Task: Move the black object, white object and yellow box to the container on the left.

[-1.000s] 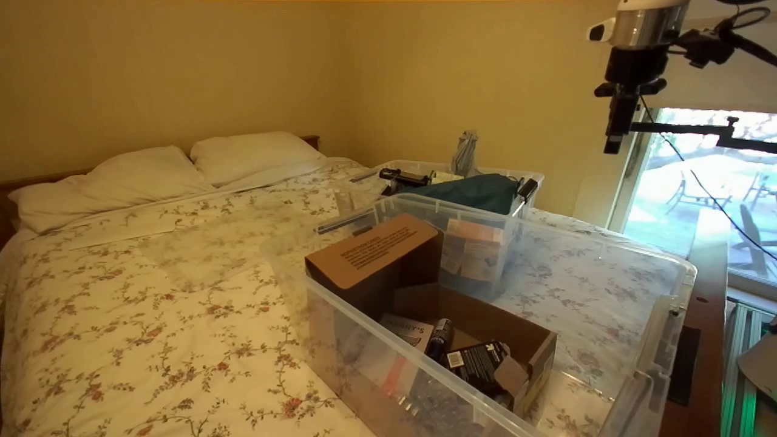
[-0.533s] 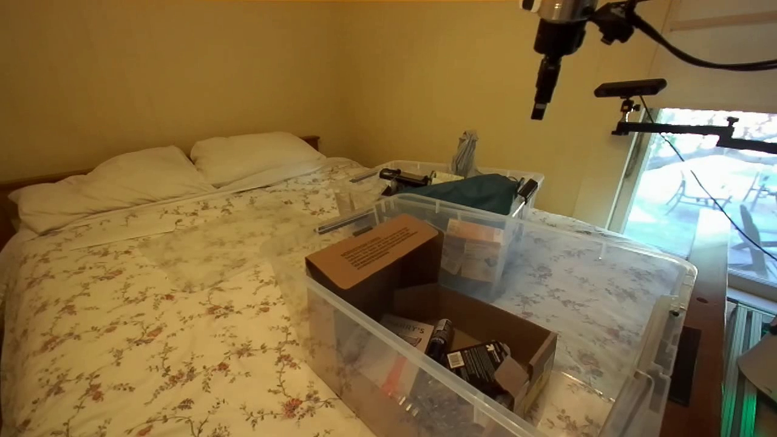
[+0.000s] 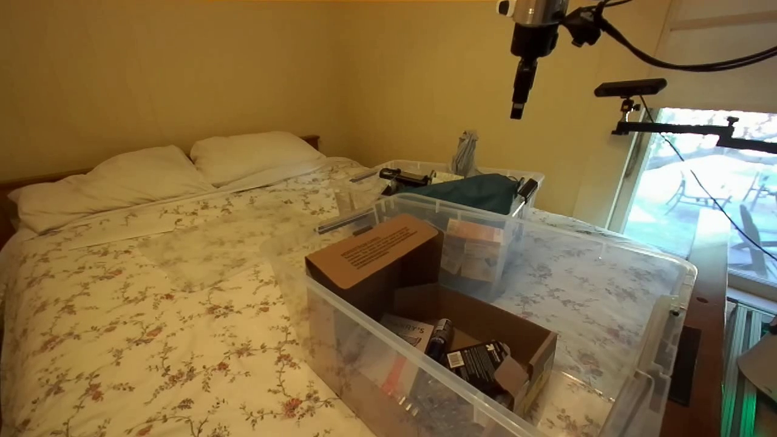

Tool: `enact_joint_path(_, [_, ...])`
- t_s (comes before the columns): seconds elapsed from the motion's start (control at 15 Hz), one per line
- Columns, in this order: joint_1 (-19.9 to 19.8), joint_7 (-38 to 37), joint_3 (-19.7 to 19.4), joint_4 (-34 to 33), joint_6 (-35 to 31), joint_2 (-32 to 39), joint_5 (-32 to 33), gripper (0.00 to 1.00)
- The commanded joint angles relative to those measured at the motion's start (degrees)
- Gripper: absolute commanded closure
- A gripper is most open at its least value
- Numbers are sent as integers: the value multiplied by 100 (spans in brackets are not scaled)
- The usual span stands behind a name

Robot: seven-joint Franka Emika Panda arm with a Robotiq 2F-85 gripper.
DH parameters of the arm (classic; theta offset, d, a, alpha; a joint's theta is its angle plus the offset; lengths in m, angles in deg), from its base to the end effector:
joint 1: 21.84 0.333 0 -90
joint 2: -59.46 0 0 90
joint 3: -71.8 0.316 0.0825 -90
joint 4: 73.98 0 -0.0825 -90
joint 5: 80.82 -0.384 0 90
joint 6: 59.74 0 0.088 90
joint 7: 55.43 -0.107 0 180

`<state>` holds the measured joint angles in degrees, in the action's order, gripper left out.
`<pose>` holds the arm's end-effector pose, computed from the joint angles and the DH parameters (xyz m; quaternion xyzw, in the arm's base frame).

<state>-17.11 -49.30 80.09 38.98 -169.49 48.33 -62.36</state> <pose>0.5064 0.0994 0.5702 0.9617 0.2062 0.0763 0.1638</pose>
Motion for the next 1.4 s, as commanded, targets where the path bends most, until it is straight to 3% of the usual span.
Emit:
enact_joint_path(0.0, [50,-8,-40,-23,25,9,8,0])
enact_joint_path(0.13, [-6,143,-85,-377,22,292,163,0])
enact_joint_path(0.6, [-93,2456,-397,-2483,-80,2198,20,0])
enact_joint_path(0.93, [63,2883,-248,-3891,643,3424,-28,0])
enact_joint_path(1.0, [-22,2644,-313,-3044,175,2871,48,0])
enact_joint_path(1.27, [-3,2637,-310,-3169,206,3015,53,0])
enact_joint_path(1.33, [44,1980,-415,-3242,369,3041,79,0])
